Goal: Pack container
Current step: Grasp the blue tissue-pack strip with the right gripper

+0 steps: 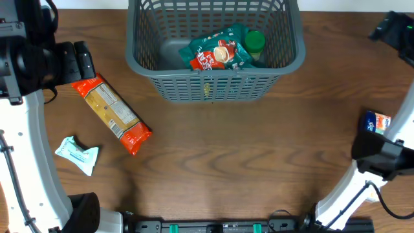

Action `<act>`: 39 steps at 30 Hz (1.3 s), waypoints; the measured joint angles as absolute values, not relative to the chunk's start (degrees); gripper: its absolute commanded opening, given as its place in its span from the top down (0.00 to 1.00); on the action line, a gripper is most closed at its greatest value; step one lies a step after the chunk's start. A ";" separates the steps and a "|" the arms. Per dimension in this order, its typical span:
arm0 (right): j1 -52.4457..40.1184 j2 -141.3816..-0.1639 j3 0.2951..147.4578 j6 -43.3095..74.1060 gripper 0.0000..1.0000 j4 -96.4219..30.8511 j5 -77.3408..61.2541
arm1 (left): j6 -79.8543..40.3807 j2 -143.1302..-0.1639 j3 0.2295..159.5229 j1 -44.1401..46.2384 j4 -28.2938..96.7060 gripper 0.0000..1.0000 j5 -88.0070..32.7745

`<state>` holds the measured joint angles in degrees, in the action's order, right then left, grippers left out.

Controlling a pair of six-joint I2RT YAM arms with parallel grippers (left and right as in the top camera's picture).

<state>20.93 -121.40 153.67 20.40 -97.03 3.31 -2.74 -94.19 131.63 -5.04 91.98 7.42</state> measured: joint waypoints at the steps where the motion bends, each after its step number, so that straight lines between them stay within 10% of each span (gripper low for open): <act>1: 22.13 -121.21 153.18 19.99 0.01 -97.03 1.43 | -2.72 -94.19 131.63 -5.04 91.96 0.01 7.42; 21: 30.04 -82.65 96.86 13.96 0.01 -94.87 8.45 | -2.74 -94.19 131.63 -5.04 91.37 0.01 6.79; 39: 40.03 -84.97 62.35 -0.45 0.01 -53.82 4.51 | -2.74 -94.19 131.63 -5.04 91.07 0.02 6.76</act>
<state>40.03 -84.97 62.35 -0.45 -53.82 4.51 -2.74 -94.19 131.63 -5.04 91.07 6.76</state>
